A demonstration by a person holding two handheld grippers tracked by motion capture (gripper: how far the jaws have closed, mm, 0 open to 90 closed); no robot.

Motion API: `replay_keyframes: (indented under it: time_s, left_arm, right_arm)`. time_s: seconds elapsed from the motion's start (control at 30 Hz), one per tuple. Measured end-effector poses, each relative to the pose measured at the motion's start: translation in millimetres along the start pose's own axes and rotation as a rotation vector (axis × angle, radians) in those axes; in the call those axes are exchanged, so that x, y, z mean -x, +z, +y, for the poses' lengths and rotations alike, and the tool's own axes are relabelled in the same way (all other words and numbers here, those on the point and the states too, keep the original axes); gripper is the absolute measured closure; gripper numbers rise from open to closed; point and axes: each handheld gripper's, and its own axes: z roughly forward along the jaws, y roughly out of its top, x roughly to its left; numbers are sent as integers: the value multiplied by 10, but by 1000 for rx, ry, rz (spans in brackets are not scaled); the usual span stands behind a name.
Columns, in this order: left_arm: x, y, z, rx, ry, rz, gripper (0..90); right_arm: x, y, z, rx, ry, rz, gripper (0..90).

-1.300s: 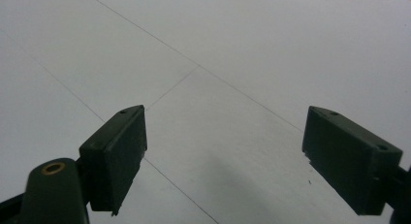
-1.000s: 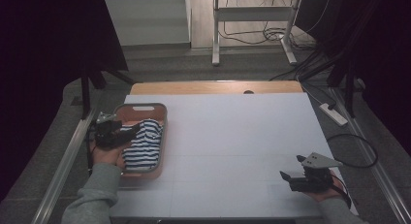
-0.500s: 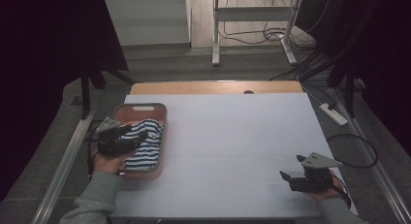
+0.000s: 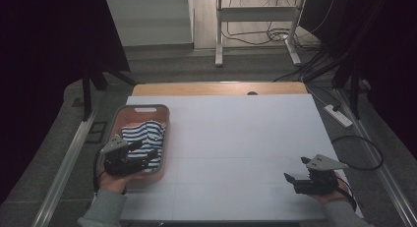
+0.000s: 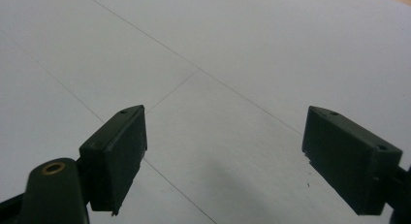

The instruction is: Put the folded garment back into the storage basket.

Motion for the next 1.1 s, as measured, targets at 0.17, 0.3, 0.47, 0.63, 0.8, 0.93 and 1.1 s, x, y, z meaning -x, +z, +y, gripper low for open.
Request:
replay_keyframes:
  time_s: [0.17, 0.3, 0.47, 0.63, 0.8, 0.93, 1.1]
  left_arm:
    - [63, -3, -76, 5, 6, -9, 243]
    - [111, -23, -130, 8, 15, -18, 243]
    - [160, -31, -178, 1, 42, -17, 242]
    - [163, -48, -199, 3, 41, -15, 241]
    - [157, -50, -210, 2, 42, -14, 240]
    - [163, -44, -213, -1, 44, -20, 240]
    - [165, -41, -210, -1, 42, -25, 240]
  right_arm:
    - [2, 1, -1, 1, -3, 1, 168]
    - [0, 0, -2, 2, -1, 2, 169]
    - [0, 0, -3, 2, -6, 4, 170]
    - [1, -4, 0, 6, -6, 3, 170]
    - [10, -9, 0, 8, -2, 2, 170]
    - [10, -11, 0, 10, -1, 1, 170]
    - [10, -10, -1, 10, -2, 0, 170]
